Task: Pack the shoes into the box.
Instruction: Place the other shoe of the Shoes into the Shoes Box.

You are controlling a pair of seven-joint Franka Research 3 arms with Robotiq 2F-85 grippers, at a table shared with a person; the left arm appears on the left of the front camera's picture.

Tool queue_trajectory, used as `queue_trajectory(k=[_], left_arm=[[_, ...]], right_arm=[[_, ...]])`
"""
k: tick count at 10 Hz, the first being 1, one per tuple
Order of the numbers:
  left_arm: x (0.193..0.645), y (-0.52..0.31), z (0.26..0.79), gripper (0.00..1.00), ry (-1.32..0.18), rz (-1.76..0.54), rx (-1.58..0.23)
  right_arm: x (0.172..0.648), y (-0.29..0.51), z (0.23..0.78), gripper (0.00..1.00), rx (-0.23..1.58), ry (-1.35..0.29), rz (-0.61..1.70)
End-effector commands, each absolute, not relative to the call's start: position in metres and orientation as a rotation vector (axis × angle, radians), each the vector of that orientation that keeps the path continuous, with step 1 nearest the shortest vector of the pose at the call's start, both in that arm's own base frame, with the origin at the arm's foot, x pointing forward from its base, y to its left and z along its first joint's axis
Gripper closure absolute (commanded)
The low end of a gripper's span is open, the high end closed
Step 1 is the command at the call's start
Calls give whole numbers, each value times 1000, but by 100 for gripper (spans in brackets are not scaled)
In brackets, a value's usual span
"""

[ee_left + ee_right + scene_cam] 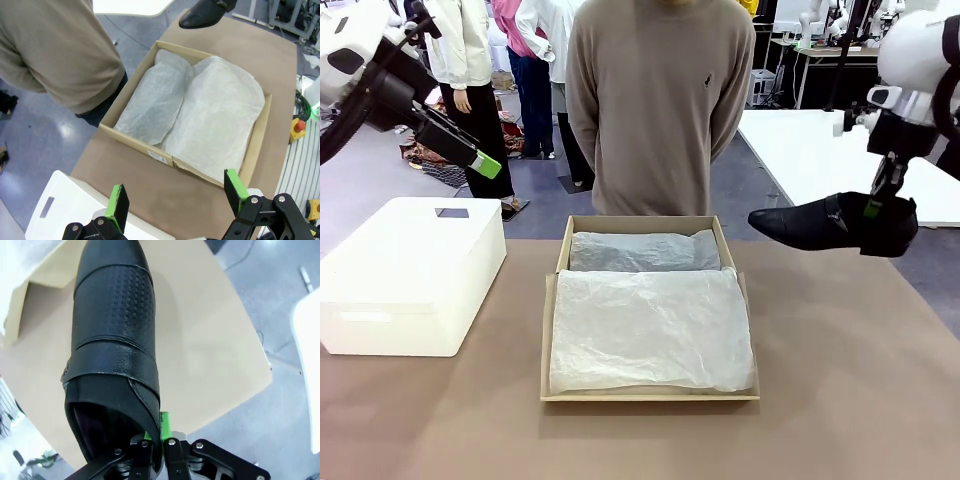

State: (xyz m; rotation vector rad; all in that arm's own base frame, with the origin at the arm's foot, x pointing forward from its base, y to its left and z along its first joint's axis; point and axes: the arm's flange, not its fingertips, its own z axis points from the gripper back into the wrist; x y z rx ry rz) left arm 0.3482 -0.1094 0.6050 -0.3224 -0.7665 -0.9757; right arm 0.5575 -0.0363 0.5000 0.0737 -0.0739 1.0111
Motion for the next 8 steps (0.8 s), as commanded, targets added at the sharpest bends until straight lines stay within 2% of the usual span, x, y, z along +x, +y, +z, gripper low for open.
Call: queue_trajectory(k=[1, 3, 8], left_arm=[[348, -109, 605, 0, -770, -983, -341], [348, -109, 605, 0, -770, -983, -341], [348, -109, 605, 0, -770, -983, -341]], right_arm=[[560, -20, 516, 100, 61, -29, 926], [554, -18, 519, 100, 104, -42, 972], [558, -22, 512, 100, 63, -55, 939]])
